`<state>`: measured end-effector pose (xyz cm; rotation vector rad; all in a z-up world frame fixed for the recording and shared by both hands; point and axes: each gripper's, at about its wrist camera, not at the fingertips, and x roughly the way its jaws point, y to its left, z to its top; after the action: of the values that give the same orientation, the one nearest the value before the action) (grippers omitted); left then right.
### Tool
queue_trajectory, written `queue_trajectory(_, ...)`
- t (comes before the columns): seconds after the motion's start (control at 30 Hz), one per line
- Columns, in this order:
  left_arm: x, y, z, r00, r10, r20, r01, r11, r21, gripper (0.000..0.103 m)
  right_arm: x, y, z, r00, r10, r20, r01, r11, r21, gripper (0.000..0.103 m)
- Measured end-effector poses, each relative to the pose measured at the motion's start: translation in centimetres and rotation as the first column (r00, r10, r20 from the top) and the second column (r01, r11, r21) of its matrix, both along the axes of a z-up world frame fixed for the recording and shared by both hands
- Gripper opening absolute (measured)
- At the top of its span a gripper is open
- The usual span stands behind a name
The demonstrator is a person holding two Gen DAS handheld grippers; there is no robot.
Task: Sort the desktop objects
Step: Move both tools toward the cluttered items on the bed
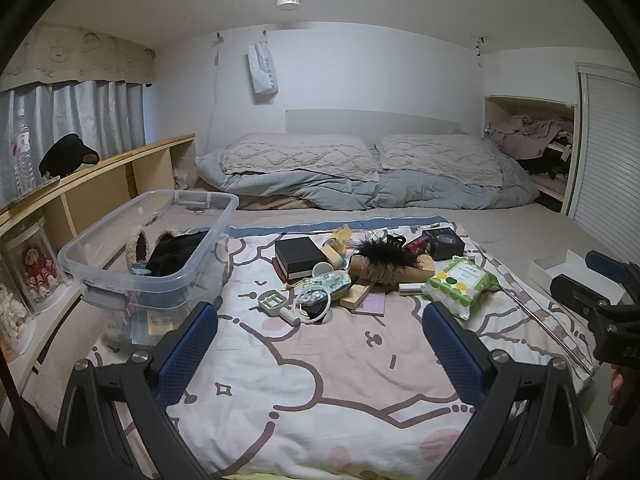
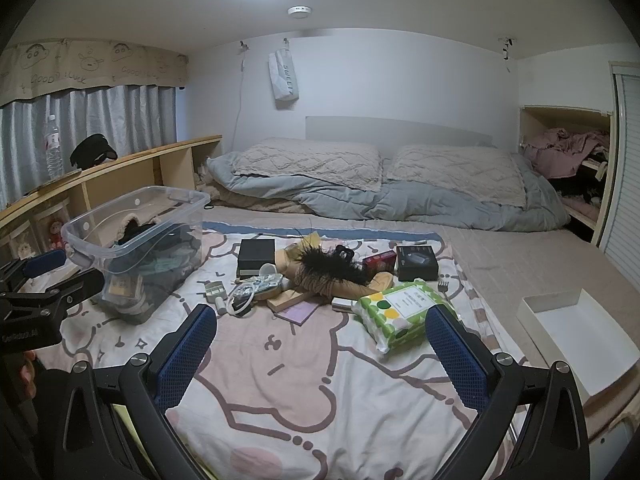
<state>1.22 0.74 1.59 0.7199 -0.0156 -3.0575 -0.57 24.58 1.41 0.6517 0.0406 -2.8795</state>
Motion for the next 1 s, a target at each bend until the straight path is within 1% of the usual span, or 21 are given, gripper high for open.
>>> queue_trajectory(0.33, -0.1, 0.3, 0.0, 1.0, -0.004, 0.005, 0.004, 1.0, 0.002, 0.103, 0.1, -0.1, -0.3, 1.0, -0.002, 0.004, 0.002, 1.0, -0.005, 0.103)
queue_trajectory(0.7, -0.3, 0.2, -0.8, 1.0, -0.008, 0.014, 0.008, 1.0, 0.006, 0.103, -0.5, 0.0, -0.9, 1.0, -0.005, 0.022, 0.006, 1.0, -0.019, 0.103)
queue_trajectory(0.8, -0.6, 0.2, -1.2, 1.0, -0.01, 0.023, 0.01, 1.0, 0.009, 0.103, -0.8, 0.0, -1.3, 0.999, -0.005, 0.032, 0.006, 1.0, -0.023, 0.103)
queue_trajectory(1.0, -1.6, 0.1, -2.6, 0.998, -0.015, 0.065, 0.014, 1.0, 0.025, 0.103, -1.6, -0.2, -2.7, 0.998, -0.001, 0.065, 0.004, 0.999, -0.033, 0.103)
